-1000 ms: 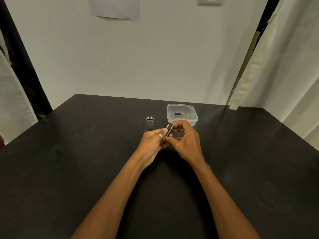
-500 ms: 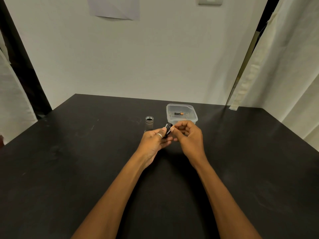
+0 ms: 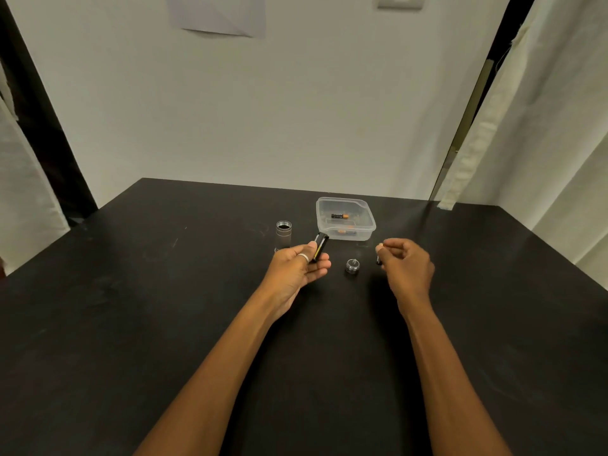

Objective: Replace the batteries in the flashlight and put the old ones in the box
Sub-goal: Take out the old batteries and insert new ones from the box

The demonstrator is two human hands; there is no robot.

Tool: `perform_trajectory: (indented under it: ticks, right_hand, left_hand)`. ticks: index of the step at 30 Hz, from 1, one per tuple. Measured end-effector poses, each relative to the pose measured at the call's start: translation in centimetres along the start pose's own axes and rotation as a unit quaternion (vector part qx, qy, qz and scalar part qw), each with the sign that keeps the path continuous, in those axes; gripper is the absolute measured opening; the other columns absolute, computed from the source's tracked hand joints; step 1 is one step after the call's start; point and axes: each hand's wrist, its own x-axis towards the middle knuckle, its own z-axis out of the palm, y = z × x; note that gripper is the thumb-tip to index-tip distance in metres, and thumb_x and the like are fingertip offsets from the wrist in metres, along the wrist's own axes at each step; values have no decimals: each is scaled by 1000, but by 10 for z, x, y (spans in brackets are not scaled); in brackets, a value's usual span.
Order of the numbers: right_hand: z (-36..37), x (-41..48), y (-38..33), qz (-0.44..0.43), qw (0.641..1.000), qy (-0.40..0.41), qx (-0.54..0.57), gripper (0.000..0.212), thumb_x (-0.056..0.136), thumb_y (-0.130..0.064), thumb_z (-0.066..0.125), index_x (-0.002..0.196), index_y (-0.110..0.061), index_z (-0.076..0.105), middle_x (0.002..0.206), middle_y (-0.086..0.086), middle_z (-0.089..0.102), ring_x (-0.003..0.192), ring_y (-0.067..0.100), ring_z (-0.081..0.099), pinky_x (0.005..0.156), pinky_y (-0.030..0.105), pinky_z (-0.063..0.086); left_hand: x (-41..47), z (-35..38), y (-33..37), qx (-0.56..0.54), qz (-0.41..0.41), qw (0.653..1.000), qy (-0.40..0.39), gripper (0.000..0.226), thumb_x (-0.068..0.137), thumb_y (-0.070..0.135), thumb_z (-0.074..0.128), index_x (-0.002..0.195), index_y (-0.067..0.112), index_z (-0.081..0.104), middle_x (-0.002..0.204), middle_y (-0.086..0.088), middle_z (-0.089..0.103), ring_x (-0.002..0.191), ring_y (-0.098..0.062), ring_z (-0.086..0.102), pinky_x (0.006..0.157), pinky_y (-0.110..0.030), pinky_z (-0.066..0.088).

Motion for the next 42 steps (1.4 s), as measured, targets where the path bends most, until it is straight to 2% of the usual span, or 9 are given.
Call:
perform_trajectory:
  ticks: [4,8,13,21,24,28,33,38,42]
  right_hand:
    - [6,-5,1,-39,987,-54,-149,14,90,-24,78,103,-18,80,94,-4,79,85,4,70,69,7,43]
    - [9,-8,-3,-56,977,-68,-196,14,92,-23,77,104,-17,81,98,-2,79,95,11,72,87,24,54]
    - [9,-10,-3,-75,973,-72,-206,11,93,-22,75,100,-17,81,95,-1,79,92,11,72,88,28,57]
    - [5,-16,-16,-64,995,-23,-67,16,98,-27,67,84,-30,72,76,-13,72,74,-1,68,59,5,44]
    - [9,-25,-22,-122,992,-17,-15,9,98,-22,68,94,-27,75,83,-17,71,78,-10,67,64,1,45]
    - [24,-40,-28,-197,976,-89,-18,18,93,-29,75,110,-24,76,105,-13,73,98,1,66,79,15,51]
    - [38,-53,-27,-244,950,-187,-55,47,86,-33,81,130,-25,67,125,-13,64,116,1,56,94,16,45]
    - [37,-53,-27,-277,942,-178,-69,49,85,-28,82,131,-21,65,128,-10,63,122,9,56,100,35,52]
    - [39,-52,-26,-295,937,-169,-81,53,84,-23,84,133,-16,65,132,-2,66,123,13,58,101,41,54]
  left_hand:
    - [-1,0,0,4,-2,1000,-2,26,107,20,54,112,-1,68,101,-14,74,83,-14,75,75,-25,62]
    - [0,0,0,5,-4,1000,-3,27,107,21,54,113,0,68,102,-14,74,84,-14,75,75,-25,61]
    - [0,0,-1,9,-9,1000,-5,26,106,22,55,113,1,68,100,-13,75,83,-13,76,73,-24,61]
    - [0,-1,0,9,-15,1000,-12,26,107,24,54,111,3,68,91,-8,79,85,-18,78,70,-26,61]
    - [0,-1,0,11,-13,1000,-23,26,108,25,50,116,4,64,92,-8,80,88,-20,78,69,-27,61]
    - [-2,-1,0,17,-10,999,-42,30,111,27,42,116,7,64,92,-8,80,87,-20,78,68,-25,60]
    - [-2,-2,2,17,-17,999,-41,34,111,29,40,110,9,67,98,-10,80,86,-15,77,68,-26,59]
    - [-1,-2,3,14,-25,998,-57,37,107,41,49,113,10,68,97,-12,80,95,-21,77,74,-29,61]
    - [0,-3,2,17,-25,998,-57,28,104,33,59,103,10,74,93,-8,76,93,-16,74,75,-29,61]
